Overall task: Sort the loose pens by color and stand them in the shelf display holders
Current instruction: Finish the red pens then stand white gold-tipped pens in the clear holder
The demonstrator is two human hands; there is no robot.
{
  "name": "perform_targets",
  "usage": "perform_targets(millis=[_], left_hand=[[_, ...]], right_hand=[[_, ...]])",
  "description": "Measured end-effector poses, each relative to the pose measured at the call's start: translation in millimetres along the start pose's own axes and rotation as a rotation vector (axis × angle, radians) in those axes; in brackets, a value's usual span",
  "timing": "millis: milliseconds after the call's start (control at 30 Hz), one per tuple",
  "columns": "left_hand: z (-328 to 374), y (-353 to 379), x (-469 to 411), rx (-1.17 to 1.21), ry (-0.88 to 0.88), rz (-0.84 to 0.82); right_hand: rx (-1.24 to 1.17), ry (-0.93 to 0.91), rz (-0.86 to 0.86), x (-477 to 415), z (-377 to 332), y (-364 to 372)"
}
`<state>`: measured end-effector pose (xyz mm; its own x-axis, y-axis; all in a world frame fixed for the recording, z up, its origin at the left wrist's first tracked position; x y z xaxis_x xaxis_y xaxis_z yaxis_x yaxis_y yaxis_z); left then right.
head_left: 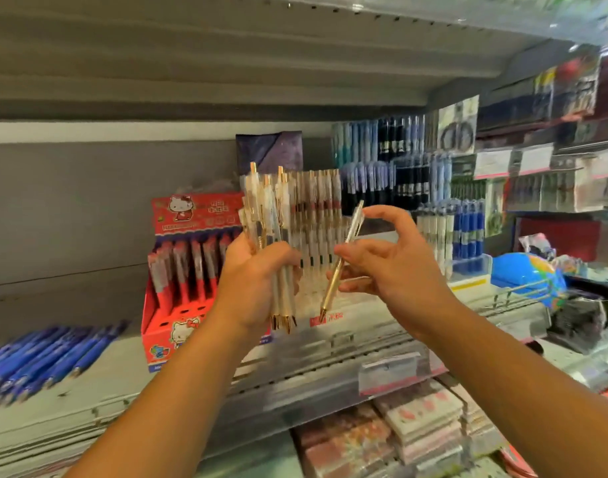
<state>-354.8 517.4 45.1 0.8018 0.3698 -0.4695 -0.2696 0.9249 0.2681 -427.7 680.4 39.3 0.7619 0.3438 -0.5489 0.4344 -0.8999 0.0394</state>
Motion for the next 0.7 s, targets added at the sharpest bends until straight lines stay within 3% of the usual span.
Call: perform_targets(millis=[167,367,700], left_hand=[[-16,-9,-35,-0.024,0.058,0.115],[-27,-3,-44,-0.229,0.136,0.105],[-51,0,-27,-0.457,0.141,0.181]], right_hand=[[0.100,-0.098,-0.013,-40,17,-6],[0.204,-0.212,-0.003,-89,36,1],[0.433,-0.227,-0.110,-123,82,15]])
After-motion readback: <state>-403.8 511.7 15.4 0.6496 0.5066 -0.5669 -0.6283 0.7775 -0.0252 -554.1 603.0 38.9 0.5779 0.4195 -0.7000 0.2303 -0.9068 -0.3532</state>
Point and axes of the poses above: each hand's wrist, its own x-axis away from the middle knuckle, its own y-axis out of the palm, z = x × y, the point moved 3 cm from there along -x, towards the middle knuckle, and after that the axes turned 6 degrees about x, right-handed, at the moved point
